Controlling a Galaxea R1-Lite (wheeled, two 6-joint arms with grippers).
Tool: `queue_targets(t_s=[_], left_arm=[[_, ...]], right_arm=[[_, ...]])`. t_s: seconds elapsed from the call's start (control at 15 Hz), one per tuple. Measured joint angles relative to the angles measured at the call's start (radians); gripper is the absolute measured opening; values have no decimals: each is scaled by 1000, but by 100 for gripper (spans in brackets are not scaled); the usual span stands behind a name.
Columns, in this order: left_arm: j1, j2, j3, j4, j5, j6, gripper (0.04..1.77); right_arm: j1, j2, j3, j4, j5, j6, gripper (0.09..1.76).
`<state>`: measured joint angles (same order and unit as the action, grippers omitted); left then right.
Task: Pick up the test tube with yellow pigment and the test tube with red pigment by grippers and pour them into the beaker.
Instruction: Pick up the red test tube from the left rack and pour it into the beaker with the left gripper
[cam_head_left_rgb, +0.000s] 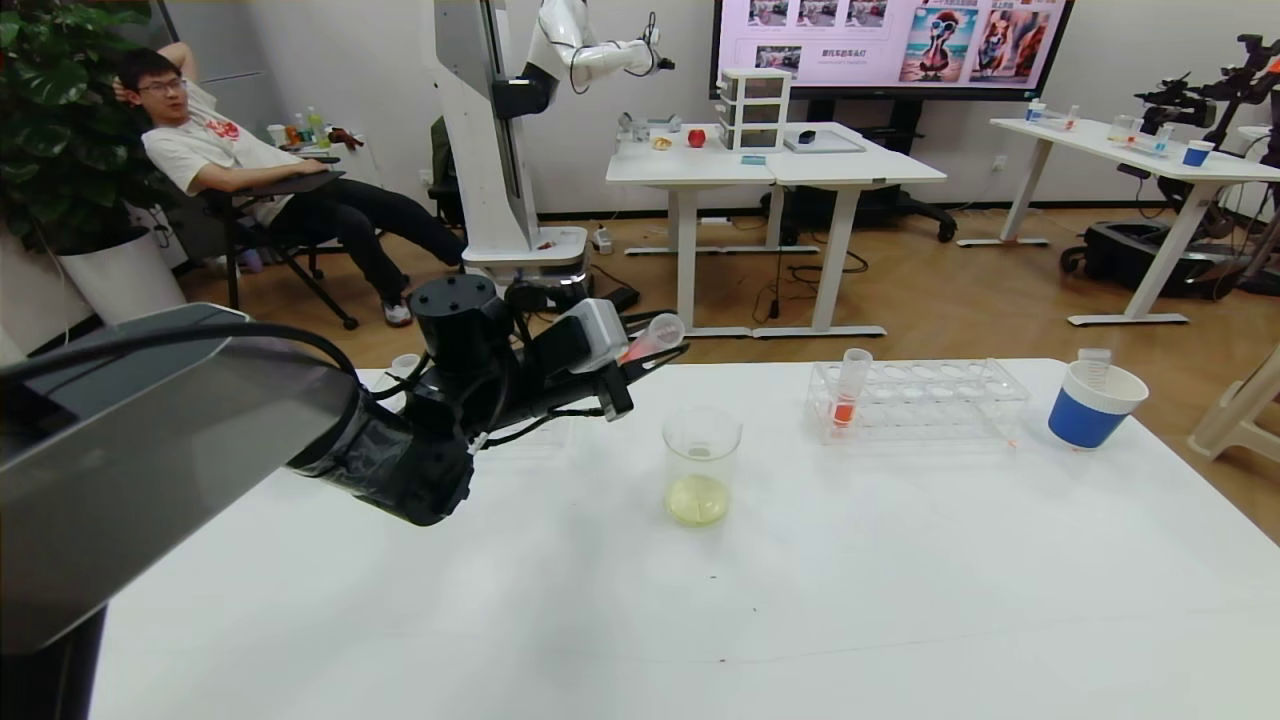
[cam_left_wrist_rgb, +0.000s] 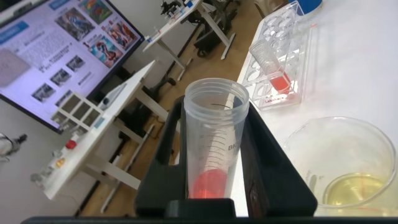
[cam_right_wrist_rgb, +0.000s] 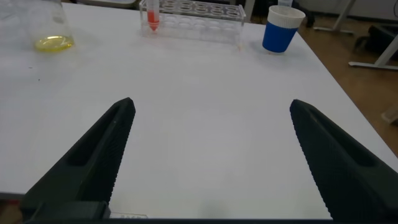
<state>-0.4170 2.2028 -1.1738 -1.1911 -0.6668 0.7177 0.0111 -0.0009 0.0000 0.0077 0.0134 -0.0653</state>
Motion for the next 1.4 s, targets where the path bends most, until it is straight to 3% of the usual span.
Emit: queue_targets(t_s=[0.4, 0.67, 0.87, 1.4], left_arm=[[-2, 97, -162, 4, -159, 205, 50], [-5, 133, -215, 85, -233, 396, 50], [2, 141, -232, 142, -243, 547, 50], [8, 165, -239, 164, -234, 703, 50]], right_arm=[[0, 0, 0, 0, 0, 0, 174], [0, 0, 0, 0, 0, 0, 174], [0, 0, 0, 0, 0, 0, 174], [0, 0, 0, 0, 0, 0, 174]])
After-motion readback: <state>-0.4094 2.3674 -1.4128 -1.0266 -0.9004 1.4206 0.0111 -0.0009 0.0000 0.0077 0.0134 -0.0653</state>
